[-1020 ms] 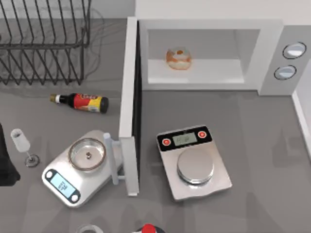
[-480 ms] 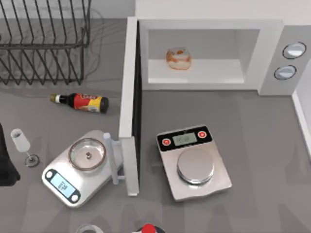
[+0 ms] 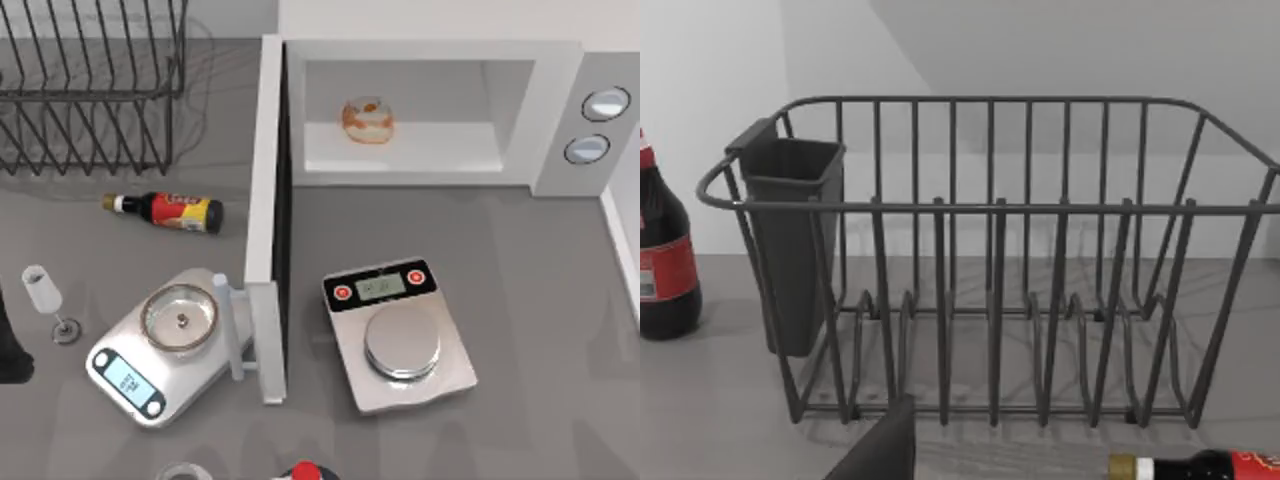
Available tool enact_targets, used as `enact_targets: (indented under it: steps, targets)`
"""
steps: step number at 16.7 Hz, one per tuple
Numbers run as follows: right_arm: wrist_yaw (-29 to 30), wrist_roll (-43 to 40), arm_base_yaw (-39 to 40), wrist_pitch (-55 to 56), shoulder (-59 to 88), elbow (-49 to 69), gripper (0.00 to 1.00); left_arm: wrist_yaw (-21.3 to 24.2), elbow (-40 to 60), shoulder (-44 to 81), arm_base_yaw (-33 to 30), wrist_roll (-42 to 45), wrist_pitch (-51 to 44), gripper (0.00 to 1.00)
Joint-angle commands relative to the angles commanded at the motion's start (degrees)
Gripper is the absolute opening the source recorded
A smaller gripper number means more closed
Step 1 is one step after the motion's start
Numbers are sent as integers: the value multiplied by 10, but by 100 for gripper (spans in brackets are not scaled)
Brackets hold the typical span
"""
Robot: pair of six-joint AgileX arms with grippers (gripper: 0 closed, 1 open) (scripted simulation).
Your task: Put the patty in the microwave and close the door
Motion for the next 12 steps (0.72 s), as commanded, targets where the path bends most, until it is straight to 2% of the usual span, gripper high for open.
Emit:
enact_targets:
  steps: [9, 12]
  targets:
    - [0, 0, 0, 0, 0, 0, 100, 0, 0, 0, 0, 0, 0, 2]
    - [0, 0, 0, 0, 0, 0, 100, 0, 0, 0, 0, 0, 0, 0]
